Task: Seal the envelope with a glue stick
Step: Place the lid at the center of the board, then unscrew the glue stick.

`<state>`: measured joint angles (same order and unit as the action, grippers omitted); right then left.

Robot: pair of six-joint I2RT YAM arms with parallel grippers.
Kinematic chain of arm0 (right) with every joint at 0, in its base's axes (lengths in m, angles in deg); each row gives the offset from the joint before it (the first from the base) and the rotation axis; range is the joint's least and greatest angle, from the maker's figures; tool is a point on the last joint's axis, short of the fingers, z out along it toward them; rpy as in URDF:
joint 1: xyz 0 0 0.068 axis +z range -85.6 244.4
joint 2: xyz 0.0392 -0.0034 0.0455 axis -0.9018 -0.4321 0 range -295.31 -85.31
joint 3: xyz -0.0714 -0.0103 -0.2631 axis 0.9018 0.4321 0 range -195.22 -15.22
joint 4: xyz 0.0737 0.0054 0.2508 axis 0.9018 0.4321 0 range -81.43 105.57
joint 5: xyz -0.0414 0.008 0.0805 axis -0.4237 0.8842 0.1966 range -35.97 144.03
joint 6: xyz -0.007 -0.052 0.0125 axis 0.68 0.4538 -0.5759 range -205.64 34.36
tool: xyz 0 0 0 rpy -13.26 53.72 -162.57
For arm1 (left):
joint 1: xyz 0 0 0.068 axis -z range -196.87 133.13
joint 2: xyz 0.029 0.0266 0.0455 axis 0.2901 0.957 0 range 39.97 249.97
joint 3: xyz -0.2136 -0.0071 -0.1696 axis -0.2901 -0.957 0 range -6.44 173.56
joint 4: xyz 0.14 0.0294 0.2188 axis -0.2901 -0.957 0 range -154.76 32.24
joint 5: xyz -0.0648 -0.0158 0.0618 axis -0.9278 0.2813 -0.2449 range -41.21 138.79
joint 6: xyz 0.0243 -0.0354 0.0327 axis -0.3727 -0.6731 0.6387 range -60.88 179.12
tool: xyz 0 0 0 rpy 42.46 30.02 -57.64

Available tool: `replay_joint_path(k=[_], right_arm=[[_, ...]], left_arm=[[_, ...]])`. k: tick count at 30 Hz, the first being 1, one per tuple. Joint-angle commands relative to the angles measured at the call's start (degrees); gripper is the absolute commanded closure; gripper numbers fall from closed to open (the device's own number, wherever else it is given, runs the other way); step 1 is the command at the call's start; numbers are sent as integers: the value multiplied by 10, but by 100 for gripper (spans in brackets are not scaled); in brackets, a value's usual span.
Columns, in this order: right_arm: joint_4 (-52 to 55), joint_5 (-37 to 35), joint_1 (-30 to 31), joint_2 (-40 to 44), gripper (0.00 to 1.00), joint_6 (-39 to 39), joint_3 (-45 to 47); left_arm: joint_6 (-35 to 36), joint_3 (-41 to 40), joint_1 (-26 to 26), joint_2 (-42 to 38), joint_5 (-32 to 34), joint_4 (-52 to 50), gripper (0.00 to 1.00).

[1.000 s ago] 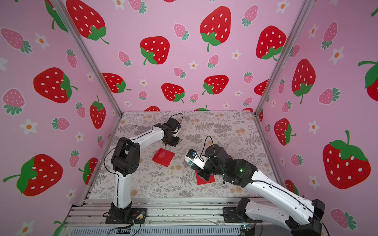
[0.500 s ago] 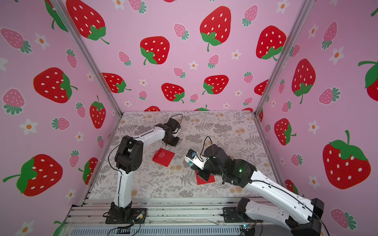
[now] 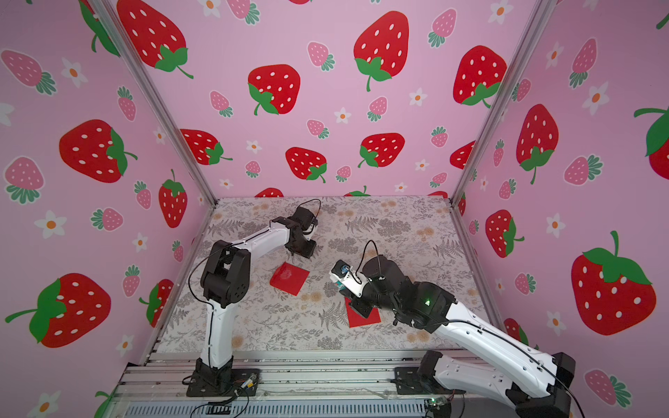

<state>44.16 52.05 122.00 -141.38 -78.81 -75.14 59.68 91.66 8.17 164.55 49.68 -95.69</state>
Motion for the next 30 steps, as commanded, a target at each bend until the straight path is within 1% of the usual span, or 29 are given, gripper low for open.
replay_joint_path(k=[1, 5, 7, 9, 11, 13, 14, 16, 20, 24, 27, 30], right_arm=[[-19, -36, 3, 10, 100, -24, -20], [-28, -64, -10, 5, 100, -55, -31], [-38, -47, -35, 6, 100, -75, -34], [-49, -3, -78, 9, 100, -96, -32], [-66, 69, -143, 11, 100, -126, -28], [-82, 128, -195, 10, 100, -147, -25], [-88, 153, -216, 8, 100, -152, -25], [-94, 181, -243, -1, 100, -154, -30], [-99, 214, -269, -21, 100, -149, -47], [-117, 247, -269, -32, 100, -146, -58], [-135, 273, -269, -33, 100, -150, -61], [-155, 326, -269, -29, 100, -142, -64]], left_arm=[[-7, 22, -2, -47, -19, -14, 46], [-15, 16, -2, -89, -37, -14, 46], [-21, 9, -2, -116, -49, -10, 46], [-28, -2, -2, -146, -70, -2, 46], [-34, -19, -2, -180, -108, 16, 46], [-46, -35, 0, -213, -140, 33, 46], [-51, -47, 0, -232, -160, 46, 46], [-63, -72, 3, -271, -190, 71, 47], [-74, -122, 13, -354, -273, 117, 49], [-61, -164, 43, -428, -328, 149, 49], [-61, -189, 69, -476, -339, 165, 49], [-64, -200, 89, -514, -365, 174, 50]])
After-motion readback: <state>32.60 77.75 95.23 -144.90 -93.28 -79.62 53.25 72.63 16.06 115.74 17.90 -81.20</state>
